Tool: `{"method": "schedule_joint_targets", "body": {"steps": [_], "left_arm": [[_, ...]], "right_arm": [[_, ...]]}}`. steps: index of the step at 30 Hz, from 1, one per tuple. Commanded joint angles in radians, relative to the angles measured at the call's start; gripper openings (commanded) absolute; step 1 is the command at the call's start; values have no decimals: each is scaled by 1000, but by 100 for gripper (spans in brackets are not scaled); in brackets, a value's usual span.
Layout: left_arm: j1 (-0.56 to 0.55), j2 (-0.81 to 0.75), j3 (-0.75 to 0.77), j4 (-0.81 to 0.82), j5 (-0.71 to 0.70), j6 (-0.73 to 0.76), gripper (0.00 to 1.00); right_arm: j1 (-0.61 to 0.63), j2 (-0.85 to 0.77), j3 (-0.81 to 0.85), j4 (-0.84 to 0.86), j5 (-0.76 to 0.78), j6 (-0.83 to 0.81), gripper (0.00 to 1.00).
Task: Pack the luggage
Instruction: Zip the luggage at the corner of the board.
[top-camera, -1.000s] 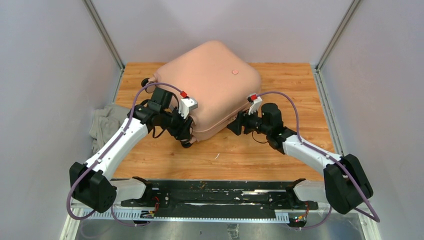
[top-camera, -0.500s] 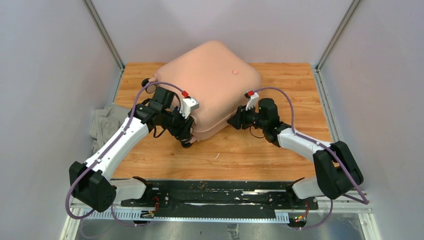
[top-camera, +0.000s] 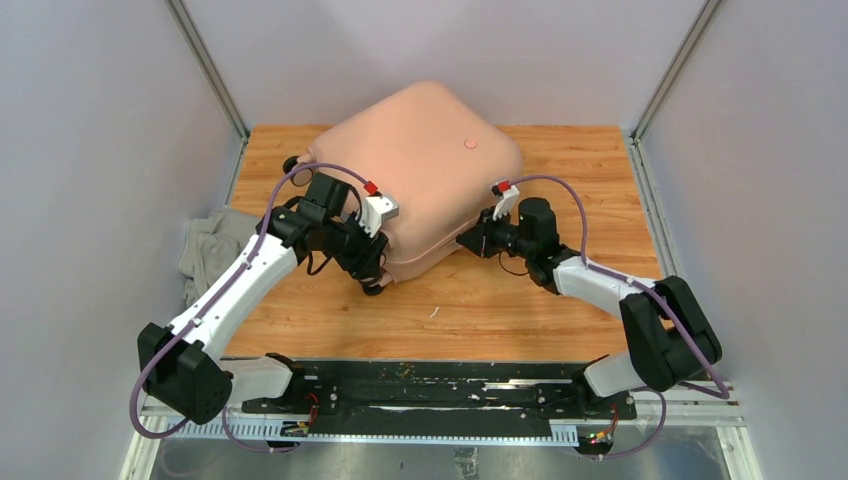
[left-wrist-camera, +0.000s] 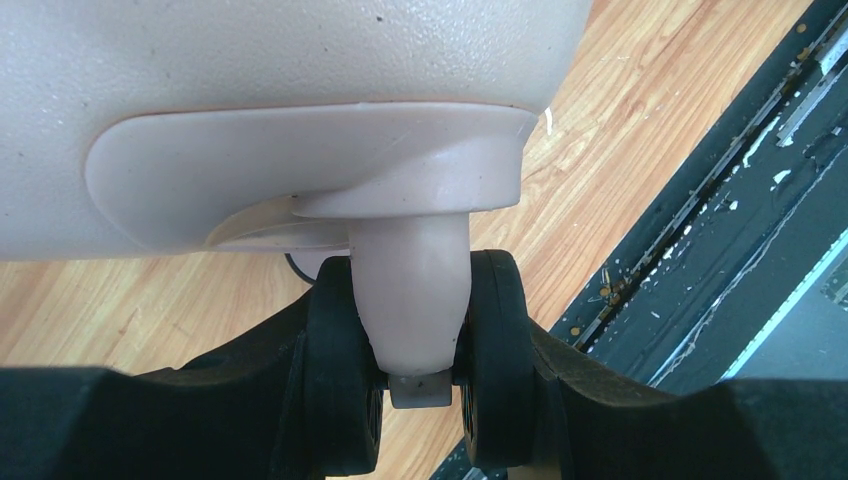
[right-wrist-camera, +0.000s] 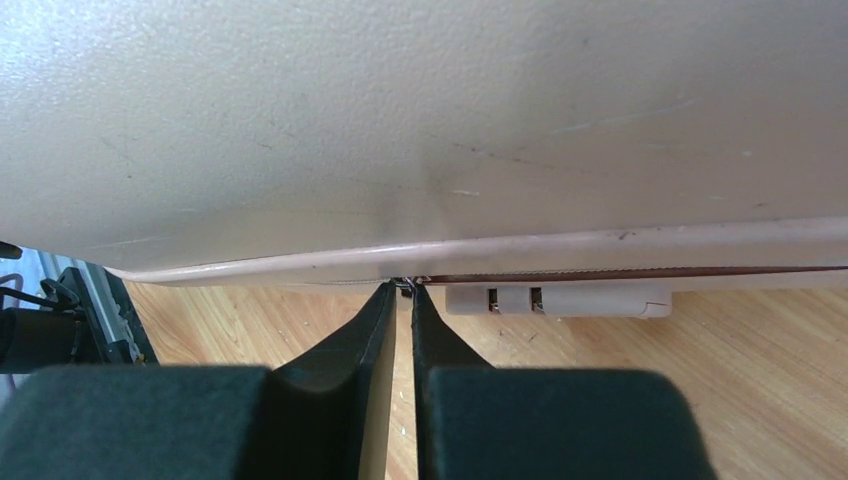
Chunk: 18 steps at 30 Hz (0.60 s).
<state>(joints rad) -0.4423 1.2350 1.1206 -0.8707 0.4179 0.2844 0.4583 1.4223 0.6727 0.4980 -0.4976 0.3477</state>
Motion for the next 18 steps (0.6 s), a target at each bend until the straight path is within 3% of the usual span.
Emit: {"method": "schedule_joint_targets", "body": {"steps": [1,5,18], "left_arm": [[-22,-31,97,88,79,39,0],[-22,-37,97,88,81,40,0],[-37,-22,108,88,79,39,0]], "right_arm": [[-8,-8,-20,76,12,22,7],[-6,-3,-29,82,10,27,0],[68,-66,-40,42,83,-11,0]]}}
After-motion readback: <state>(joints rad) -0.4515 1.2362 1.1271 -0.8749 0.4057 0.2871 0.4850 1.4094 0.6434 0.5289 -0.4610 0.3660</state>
